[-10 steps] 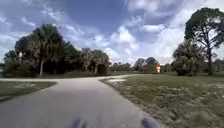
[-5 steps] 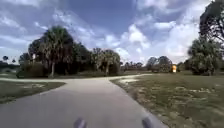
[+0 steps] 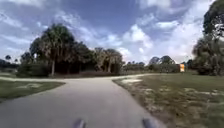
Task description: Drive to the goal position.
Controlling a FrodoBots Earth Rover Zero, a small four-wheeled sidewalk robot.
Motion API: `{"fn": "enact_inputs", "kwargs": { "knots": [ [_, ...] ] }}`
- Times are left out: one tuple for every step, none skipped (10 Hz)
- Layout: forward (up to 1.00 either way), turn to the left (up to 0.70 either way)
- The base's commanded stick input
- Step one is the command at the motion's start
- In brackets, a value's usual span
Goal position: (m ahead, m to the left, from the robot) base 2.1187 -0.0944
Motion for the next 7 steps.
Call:
{"fn": "enact_inputs", "kwargs": {
  "knots": [
    [0.69, 0.15],
    [0.69, 0.09],
    [0.69, 0.03],
    [0.69, 0.03],
    [0.69, 0.03],
    [0.69, 0.03],
    [0.69, 0.03]
  ]
}}
